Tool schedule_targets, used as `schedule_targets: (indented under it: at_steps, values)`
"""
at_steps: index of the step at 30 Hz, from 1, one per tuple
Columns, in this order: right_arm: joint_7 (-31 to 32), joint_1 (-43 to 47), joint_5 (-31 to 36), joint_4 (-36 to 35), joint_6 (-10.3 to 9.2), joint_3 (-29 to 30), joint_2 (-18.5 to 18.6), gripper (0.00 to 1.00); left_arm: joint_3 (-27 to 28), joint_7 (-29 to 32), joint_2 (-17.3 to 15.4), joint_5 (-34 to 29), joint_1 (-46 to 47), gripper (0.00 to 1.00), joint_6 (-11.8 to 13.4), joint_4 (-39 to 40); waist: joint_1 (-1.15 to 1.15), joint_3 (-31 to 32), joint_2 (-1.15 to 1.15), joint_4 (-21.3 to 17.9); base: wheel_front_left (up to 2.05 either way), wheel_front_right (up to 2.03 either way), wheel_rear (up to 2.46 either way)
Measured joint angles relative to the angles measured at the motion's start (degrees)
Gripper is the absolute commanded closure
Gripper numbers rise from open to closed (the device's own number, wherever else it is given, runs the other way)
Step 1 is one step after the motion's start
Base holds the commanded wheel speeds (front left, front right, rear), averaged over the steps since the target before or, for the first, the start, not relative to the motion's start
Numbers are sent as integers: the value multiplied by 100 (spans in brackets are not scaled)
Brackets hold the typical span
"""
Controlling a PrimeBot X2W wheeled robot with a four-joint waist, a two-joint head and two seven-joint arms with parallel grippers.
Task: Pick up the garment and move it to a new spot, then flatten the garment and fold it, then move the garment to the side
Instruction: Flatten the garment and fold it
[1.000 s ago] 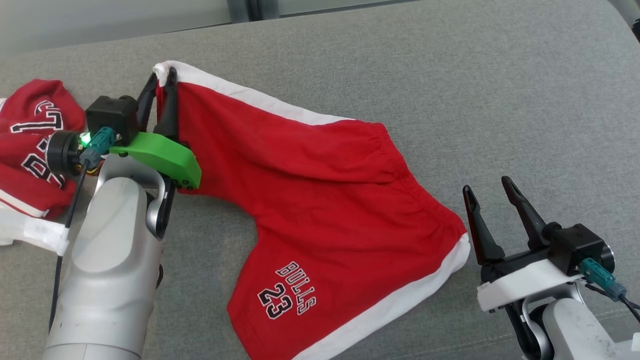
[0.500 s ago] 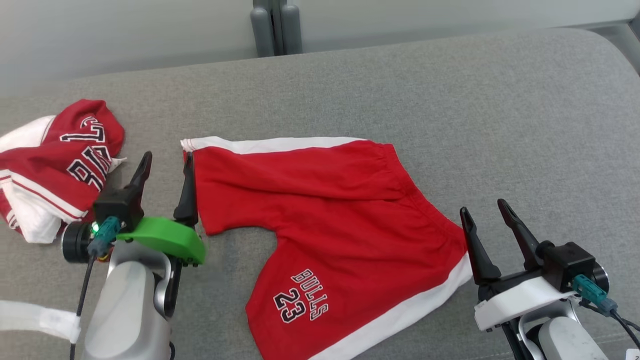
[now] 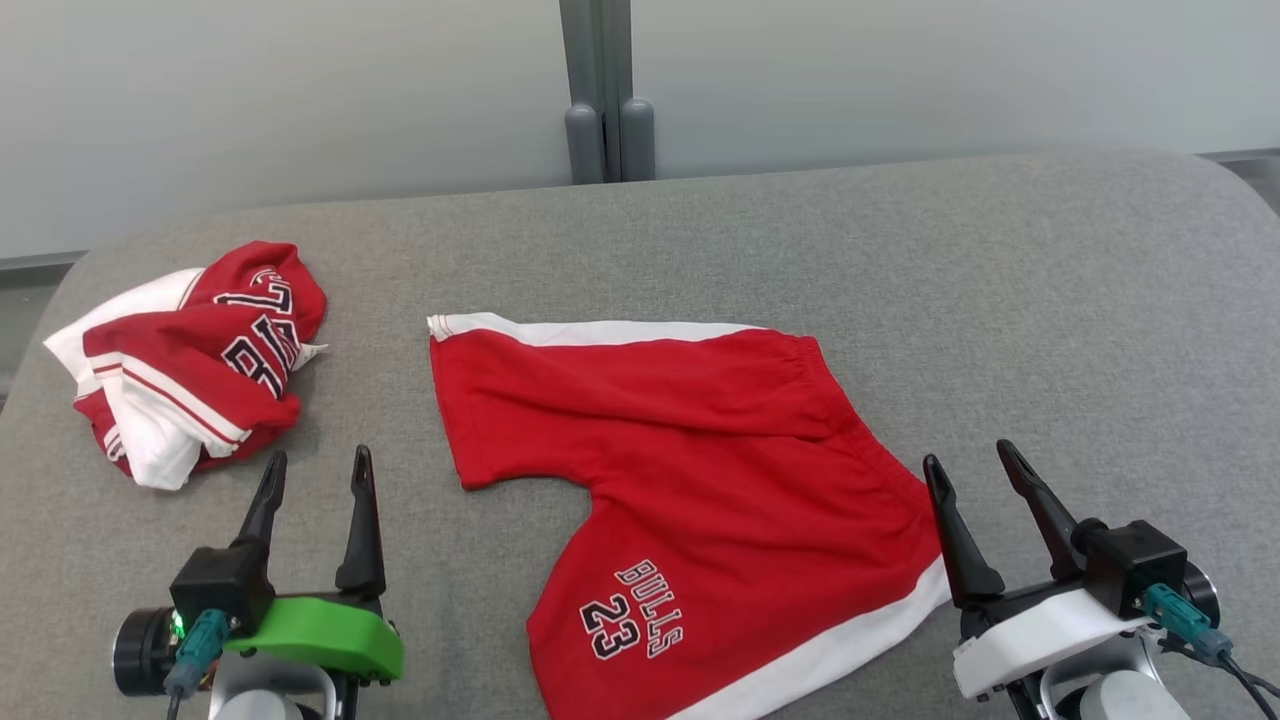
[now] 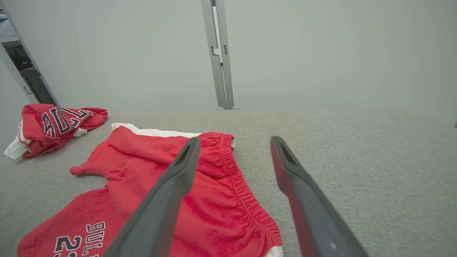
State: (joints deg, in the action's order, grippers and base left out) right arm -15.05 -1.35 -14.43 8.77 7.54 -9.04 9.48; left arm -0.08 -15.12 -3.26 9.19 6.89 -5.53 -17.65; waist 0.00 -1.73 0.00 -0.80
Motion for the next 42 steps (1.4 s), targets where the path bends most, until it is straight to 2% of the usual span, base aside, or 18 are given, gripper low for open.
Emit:
schedule_targets:
  at_steps: [9, 15, 18, 27, 42]
  values:
    - [0, 127, 11, -7, 0, 45, 5, 0, -42, -1, 29, 45, -514, 0, 87, 310, 0, 205, 0, 67, 0, 0, 0]
    - [0, 182, 21, -18, 0, 64, -4, 0, -283, -1, 33, 147, -709, 0, 144, 333, 0, 213, 0, 62, 0, 0, 0]
    - [0, 191, 37, -16, 0, 71, -21, 0, -428, -1, 36, 190, -745, 0, 141, 192, 0, 205, 0, 64, 0, 0, 0]
    - [0, 186, 35, 13, 0, 20, -19, 0, -1336, -1, 44, 132, -731, 0, -49, -572, 0, 147, 0, 19, 0, 0, 0]
    - [0, 33, -11, 80, 0, -27, 63, 0, -2247, 0, 47, 457, -258, 0, -93, -1766, 0, -155, 0, -203, 0, 0, 0]
